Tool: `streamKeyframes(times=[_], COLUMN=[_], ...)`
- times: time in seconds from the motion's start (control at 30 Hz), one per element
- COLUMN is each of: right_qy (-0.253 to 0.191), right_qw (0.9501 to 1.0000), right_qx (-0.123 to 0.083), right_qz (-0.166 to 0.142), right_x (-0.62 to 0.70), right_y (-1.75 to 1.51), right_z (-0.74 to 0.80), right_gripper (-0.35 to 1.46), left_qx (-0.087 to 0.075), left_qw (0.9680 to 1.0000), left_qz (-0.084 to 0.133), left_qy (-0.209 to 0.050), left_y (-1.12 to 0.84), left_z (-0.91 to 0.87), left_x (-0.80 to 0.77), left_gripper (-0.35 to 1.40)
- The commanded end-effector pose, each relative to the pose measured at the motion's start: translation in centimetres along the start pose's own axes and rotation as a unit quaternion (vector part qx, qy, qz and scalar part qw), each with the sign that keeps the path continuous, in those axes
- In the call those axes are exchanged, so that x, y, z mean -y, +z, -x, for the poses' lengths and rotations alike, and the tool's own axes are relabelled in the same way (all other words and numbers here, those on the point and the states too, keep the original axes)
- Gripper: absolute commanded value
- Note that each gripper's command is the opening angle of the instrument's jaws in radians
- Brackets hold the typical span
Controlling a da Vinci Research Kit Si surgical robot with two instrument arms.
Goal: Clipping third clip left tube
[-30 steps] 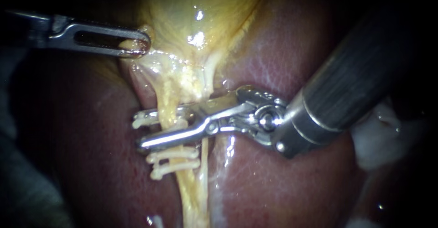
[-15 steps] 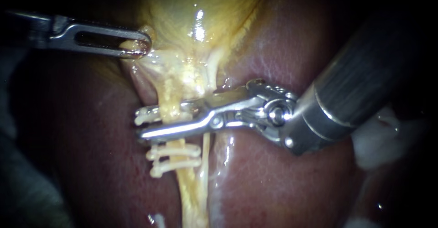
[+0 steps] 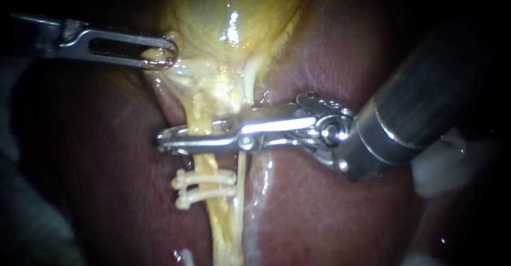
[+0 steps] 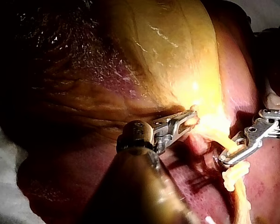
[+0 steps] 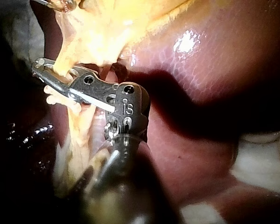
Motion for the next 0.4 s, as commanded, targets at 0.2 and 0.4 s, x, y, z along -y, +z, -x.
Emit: streamKeyframes(times=[0.2, 0.4], right_qy=[0.001, 0.0], right_qw=[1.0, 1.0], right_qx=[0.0, 0.0], right_qz=[-0.001, -0.001], right_x=[0.01, 0.0], right_y=[0.01, 0.01], right_z=[0.0, 0.02], right_gripper=[-0.35, -0.35], left_qx=[0.0, 0.0], left_qw=[1.0, 1.0], left_qz=[0.0, 0.0], left_qy=[0.0, 0.0], left_y=[0.0, 0.0], left_z=[0.0, 0.0], left_x=[0.0, 0.0], left_gripper=[-0.35, -0.35])
